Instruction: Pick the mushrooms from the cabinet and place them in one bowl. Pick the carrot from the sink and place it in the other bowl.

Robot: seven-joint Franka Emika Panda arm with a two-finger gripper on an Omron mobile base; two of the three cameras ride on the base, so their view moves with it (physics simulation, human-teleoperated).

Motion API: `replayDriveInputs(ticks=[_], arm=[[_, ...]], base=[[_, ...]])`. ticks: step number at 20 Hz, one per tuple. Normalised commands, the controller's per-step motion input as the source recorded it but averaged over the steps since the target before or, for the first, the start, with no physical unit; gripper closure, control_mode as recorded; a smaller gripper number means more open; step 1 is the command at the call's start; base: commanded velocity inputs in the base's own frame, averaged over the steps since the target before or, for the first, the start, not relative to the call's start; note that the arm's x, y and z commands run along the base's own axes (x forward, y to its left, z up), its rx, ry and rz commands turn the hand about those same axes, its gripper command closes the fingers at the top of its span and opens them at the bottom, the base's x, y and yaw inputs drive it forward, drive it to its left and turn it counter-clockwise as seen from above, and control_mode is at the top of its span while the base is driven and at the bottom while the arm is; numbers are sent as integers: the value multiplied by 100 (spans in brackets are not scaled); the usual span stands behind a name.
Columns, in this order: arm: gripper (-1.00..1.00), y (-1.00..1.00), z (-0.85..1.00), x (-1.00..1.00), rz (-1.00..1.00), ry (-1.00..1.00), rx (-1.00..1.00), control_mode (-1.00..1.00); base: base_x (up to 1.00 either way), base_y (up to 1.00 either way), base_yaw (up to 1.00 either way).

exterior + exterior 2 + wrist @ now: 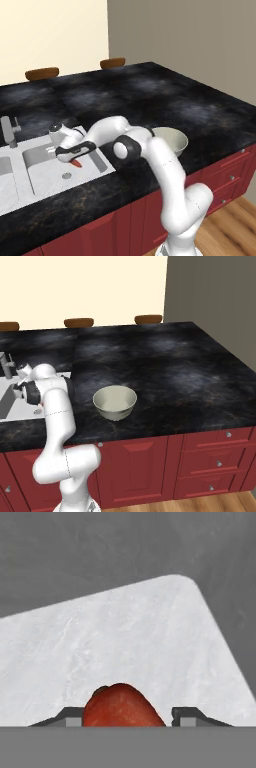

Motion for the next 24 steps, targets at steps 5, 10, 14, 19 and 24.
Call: replayDriveInputs(ticks=[5, 10, 14, 19, 24], arm=[[100, -39, 96, -51, -7, 4, 0, -100], [100, -77, 79, -60, -8, 1, -1, -100], [100, -83, 65, -70, -6, 0, -4, -100], [100, -70, 46, -73, 1, -3, -18, -100], [100, -81, 43, -61, 2, -6, -13, -100]], base=[[0, 0, 0], [0, 0, 0], [0, 0, 0], [0, 0, 0], [0, 0, 0]])
